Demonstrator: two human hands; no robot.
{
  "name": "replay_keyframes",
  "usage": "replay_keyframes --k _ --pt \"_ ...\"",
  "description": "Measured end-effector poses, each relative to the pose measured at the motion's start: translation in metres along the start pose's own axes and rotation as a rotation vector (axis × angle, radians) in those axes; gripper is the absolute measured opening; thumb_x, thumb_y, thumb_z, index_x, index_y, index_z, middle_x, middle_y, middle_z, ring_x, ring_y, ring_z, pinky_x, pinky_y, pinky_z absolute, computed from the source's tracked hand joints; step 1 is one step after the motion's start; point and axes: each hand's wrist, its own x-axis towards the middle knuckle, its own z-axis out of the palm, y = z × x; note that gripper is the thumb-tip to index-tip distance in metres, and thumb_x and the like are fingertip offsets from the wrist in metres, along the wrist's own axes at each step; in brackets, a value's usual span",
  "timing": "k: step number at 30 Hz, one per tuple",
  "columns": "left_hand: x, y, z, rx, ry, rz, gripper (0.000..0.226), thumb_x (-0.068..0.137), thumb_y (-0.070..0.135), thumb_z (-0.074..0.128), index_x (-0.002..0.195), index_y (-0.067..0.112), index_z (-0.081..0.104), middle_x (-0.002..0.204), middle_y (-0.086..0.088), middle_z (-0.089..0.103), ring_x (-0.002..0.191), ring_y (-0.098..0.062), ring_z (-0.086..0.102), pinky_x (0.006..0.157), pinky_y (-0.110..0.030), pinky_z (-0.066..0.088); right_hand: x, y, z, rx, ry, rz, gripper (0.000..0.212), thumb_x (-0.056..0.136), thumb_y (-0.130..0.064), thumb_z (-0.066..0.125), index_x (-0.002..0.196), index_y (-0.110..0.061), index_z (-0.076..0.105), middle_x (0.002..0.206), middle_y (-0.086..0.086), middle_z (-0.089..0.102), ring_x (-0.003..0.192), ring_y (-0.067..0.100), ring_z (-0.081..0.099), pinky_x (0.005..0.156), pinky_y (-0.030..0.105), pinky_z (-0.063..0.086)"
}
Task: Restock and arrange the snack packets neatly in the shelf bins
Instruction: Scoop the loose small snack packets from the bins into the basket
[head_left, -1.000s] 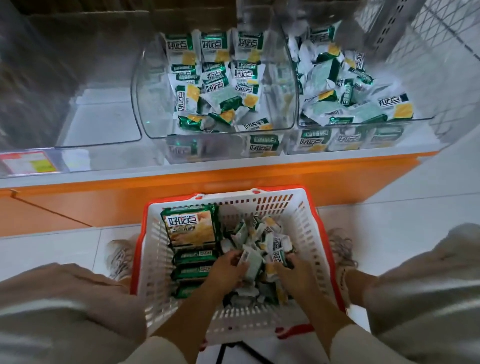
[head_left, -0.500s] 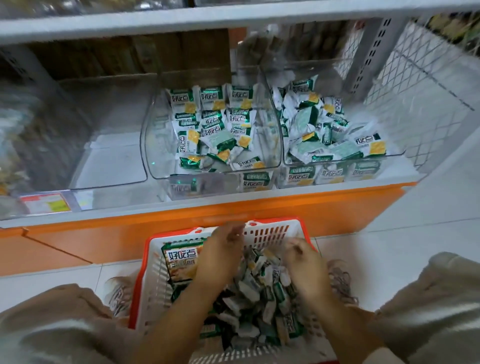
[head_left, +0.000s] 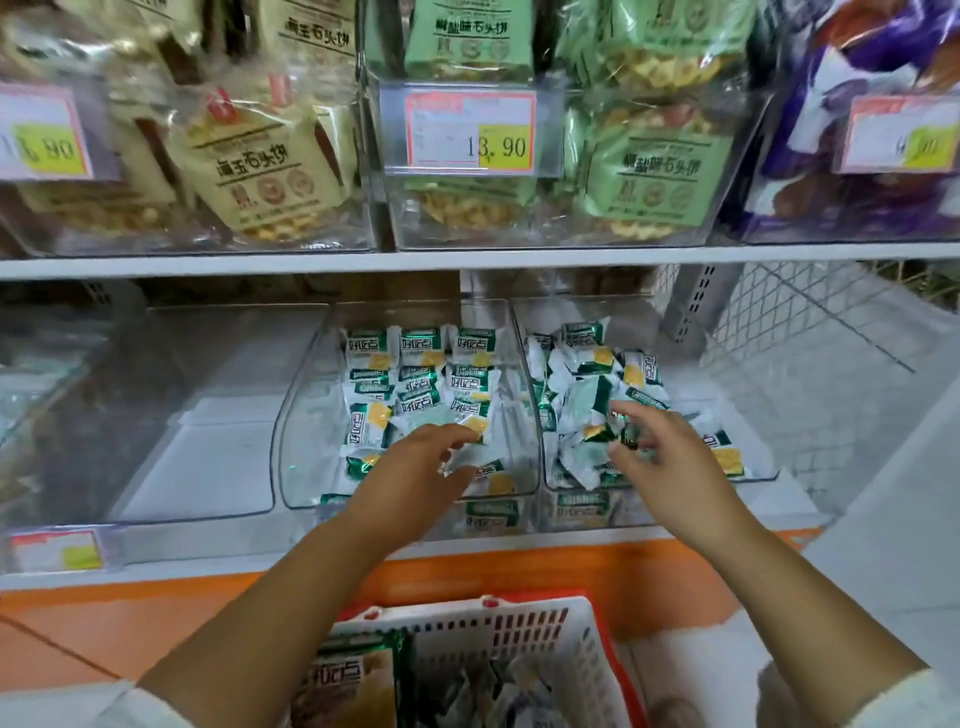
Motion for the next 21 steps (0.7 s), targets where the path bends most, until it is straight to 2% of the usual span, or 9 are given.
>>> replay_keyframes --k 2,5,8,11,14,16,18,19,21 --pt "0.009 -0.007 0.006 -0.012 0.001 0.000 0.034 0.094 0.031 0.065 0.127 0.037 0.060 0.112 0.015 0.057 0.102 -0.005 0.059 0.082 -0.015 0.044 0.016 0.007 0.010 0.021 -0.080 0.048 0.062 0.092 -0.040 0.060 0.147 -0.039 0.030 0.151 0.001 0.033 0.133 0.022 0.041 0.106 0.038 0.039" --pt "0.020 -0.016 0.014 -0.038 -0.009 0.021 0.035 0.094 0.036 0.064 0.129 0.039 0.058 0.119 0.017 0.060 0.101 0.003 0.058 0.079 -0.009 0.043 0.038 0.008 0.020 0.076 -0.127 0.105 0.077 0.089 -0.052 0.059 0.150 -0.046 0.012 0.160 -0.003 0.016 0.142 0.023 0.031 0.111 0.048 0.035" --pt "0.032 -0.023 0.016 0.003 -0.094 0.014 0.043 0.093 0.040 0.064 0.135 0.040 0.052 0.128 0.013 0.057 0.107 -0.004 0.058 0.088 -0.021 0.049 0.055 0.003 0.025 0.073 -0.143 0.145 0.078 0.091 -0.052 0.056 0.151 -0.045 0.007 0.162 -0.006 0.003 0.145 0.024 0.025 0.113 0.046 0.033" --pt "0.048 -0.029 0.016 0.033 -0.204 -0.036 0.057 0.090 0.042 0.068 0.142 0.038 0.047 0.137 0.009 0.054 0.112 -0.009 0.058 0.093 -0.028 0.050 0.062 -0.002 0.034 -0.032 -0.156 0.110 0.069 0.093 -0.045 0.058 0.150 -0.045 0.018 0.161 -0.008 -0.003 0.134 0.024 0.040 0.101 0.038 0.039" --pt "0.059 -0.032 0.020 0.023 -0.369 -0.095 0.068 0.086 0.044 0.072 0.147 0.033 0.043 0.140 0.008 0.053 0.110 -0.007 0.056 0.090 -0.024 0.047 0.063 -0.006 0.042 -0.057 -0.082 0.028 0.051 0.094 -0.029 0.062 0.138 -0.043 0.041 0.155 -0.009 0.014 0.101 0.019 0.053 0.087 0.031 0.045" --pt "0.062 -0.035 0.025 0.092 -0.421 -0.069 0.070 0.085 0.050 0.071 0.146 0.031 0.043 0.143 0.007 0.052 0.119 -0.008 0.054 0.095 -0.023 0.044 0.062 -0.004 0.042 -0.001 -0.044 -0.005 0.047 0.092 -0.015 0.065 0.128 -0.041 0.050 0.139 -0.006 0.030 0.101 0.025 0.055 0.083 0.031 0.049" --pt "0.066 -0.036 0.028 0.142 -0.459 -0.039 0.068 0.087 0.049 0.068 0.147 0.028 0.042 0.144 0.004 0.052 0.124 -0.010 0.053 0.098 -0.022 0.041 0.061 -0.002 0.041 0.082 -0.028 -0.030 0.049 0.089 -0.007 0.067 0.120 -0.042 0.054 0.126 -0.004 0.035 0.103 0.027 0.054 0.077 0.022 0.049" --pt "0.068 -0.037 0.030 0.180 -0.479 -0.021 0.066 0.089 0.047 0.067 0.147 0.026 0.042 0.143 0.001 0.054 0.124 -0.013 0.054 0.096 -0.021 0.039 0.060 -0.001 0.039 0.115 -0.038 -0.029 0.050 0.089 -0.006 0.067 0.119 -0.043 0.054 0.125 -0.004 0.036 0.102 0.025 0.053 0.072 0.015 0.047" --pt "0.071 -0.037 0.032 0.238 -0.505 -0.007 0.058 0.091 0.041 0.066 0.142 0.022 0.047 0.139 -0.002 0.057 0.121 -0.017 0.056 0.092 -0.020 0.038 0.058 -0.002 0.035 0.152 -0.108 -0.001 0.049 0.090 -0.012 0.066 0.123 -0.045 0.051 0.132 -0.007 0.036 0.093 0.008 0.052 0.064 0.005 0.045"
